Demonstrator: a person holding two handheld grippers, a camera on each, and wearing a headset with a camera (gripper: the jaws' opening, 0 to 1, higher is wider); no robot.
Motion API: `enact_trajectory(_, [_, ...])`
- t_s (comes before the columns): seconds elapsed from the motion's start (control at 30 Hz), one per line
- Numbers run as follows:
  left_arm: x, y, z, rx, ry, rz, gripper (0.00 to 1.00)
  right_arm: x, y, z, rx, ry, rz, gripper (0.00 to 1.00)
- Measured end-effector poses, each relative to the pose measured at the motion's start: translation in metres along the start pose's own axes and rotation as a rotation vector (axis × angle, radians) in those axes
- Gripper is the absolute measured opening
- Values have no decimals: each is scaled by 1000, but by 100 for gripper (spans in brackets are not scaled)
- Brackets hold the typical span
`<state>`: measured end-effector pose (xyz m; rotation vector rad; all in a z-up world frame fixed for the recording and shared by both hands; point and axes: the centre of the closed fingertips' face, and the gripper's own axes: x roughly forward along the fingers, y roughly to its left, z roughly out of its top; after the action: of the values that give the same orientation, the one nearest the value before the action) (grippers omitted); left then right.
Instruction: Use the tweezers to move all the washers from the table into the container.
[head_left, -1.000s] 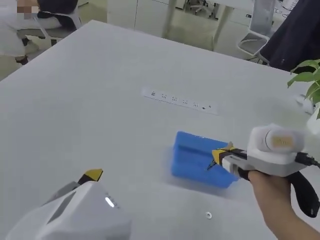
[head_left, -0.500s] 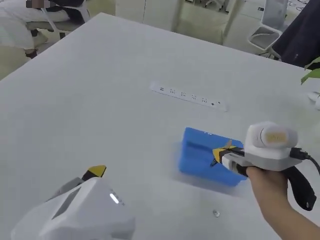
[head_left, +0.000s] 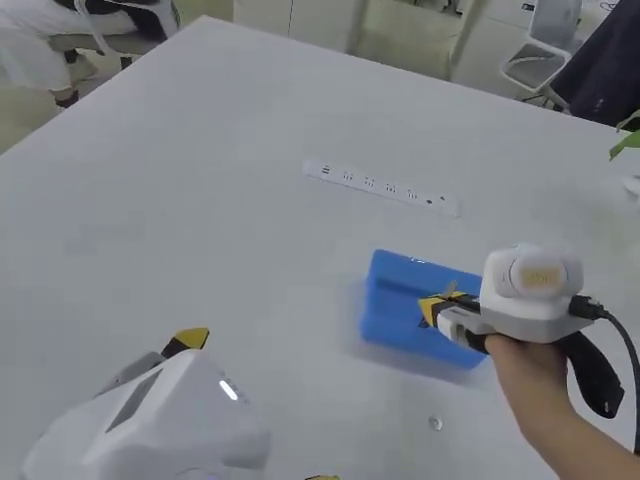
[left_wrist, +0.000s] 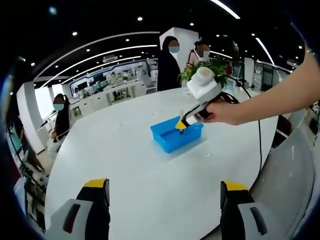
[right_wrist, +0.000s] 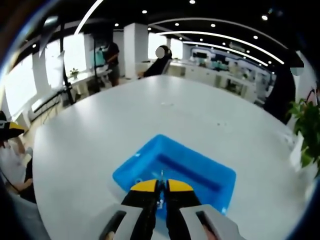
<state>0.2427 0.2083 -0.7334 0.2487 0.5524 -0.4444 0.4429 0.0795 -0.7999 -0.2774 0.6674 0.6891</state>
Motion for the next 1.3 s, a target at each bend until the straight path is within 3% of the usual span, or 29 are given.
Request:
enact_trajectory(0.3, [-3,-2,4,19,-9,-2,94,-12,-3,0,-1,-11,-22,3])
enact_trajectory(0.43, [-4,-4,6,33,-12,-8,94,-31,-9,9,6,-58,-47,3])
enact_trajectory(0.53, [-4,-5,8,40,-19,-11,94,-51,-13,22,37,-121,-66,3])
enact_trajectory(0.8, [-7,-4,11,43,-31,-4,93,-93,-2,29,37,-174,-58,3])
enact_trajectory(1.03, [-8,-2,12,36,-37,1,93,-110,10,10,68,-166,-37,3])
enact_trajectory(1.3, [-8,-2,11,40,-34,2,93,-104,22,-17,111,-124,-18,3])
